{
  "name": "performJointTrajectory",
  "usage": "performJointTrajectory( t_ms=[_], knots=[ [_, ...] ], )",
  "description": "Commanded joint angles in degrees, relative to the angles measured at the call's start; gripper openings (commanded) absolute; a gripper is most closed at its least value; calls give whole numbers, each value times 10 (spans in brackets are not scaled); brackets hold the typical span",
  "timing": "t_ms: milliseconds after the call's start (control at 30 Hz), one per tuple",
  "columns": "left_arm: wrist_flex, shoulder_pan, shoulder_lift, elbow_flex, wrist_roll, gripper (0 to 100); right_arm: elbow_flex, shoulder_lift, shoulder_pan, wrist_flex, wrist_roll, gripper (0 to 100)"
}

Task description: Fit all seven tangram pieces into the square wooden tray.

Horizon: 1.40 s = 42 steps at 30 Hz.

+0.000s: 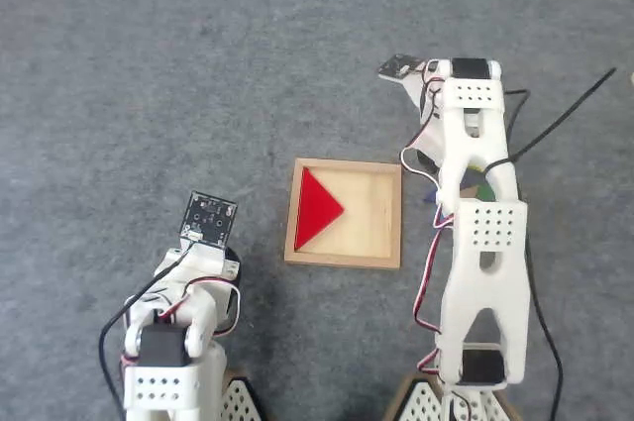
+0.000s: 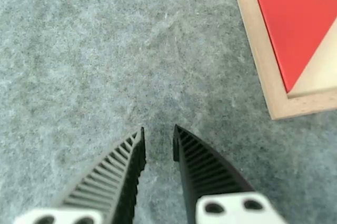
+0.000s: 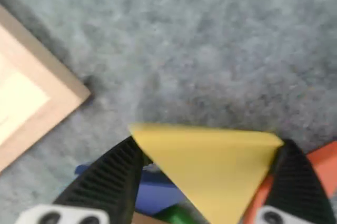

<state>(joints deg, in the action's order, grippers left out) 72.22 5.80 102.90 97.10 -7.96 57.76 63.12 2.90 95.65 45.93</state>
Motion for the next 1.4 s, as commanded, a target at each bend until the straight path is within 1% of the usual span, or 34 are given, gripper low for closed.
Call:
performJointTrajectory(
  t_ms=[0, 167, 300, 333, 433, 500, 667, 767, 833, 900, 1133, 1233, 1367],
  knots=[
    [2, 1, 12, -7, -6, 86, 45, 29, -25, 7, 8, 247],
    [2, 1, 12, -7, -6, 86, 105, 55, -29, 41, 8, 165],
    [2, 1, 12, -7, -6, 86, 142, 63, -31, 67, -1, 24],
    [2, 1, 12, -7, -6, 86, 150, 62, -31, 67, -19, 0],
    [2, 1, 12, -7, -6, 86, 185, 59, -28, 66, -91, 20],
    [2, 1, 12, -7, -6, 86, 218, 59, -22, 68, -117, 6],
    [2, 1, 12, -7, -6, 86, 283, 58, -7, 71, -170, 8],
    [2, 1, 12, -7, -6, 86, 287, 36, 6, 74, -205, 8],
    [2, 1, 12, -7, -6, 86, 261, 1, 21, 74, -226, 8],
    [2, 1, 12, -7, -6, 86, 207, -48, 51, 75, -230, 8],
    [2, 1, 12, -7, -6, 86, -113, -269, 187, 72, -224, 8],
    [2, 1, 12, -7, -6, 86, -212, -334, 226, 71, -167, 8],
    [2, 1, 12, -7, -6, 86, -265, -348, 248, 71, -109, 8]
  ],
)
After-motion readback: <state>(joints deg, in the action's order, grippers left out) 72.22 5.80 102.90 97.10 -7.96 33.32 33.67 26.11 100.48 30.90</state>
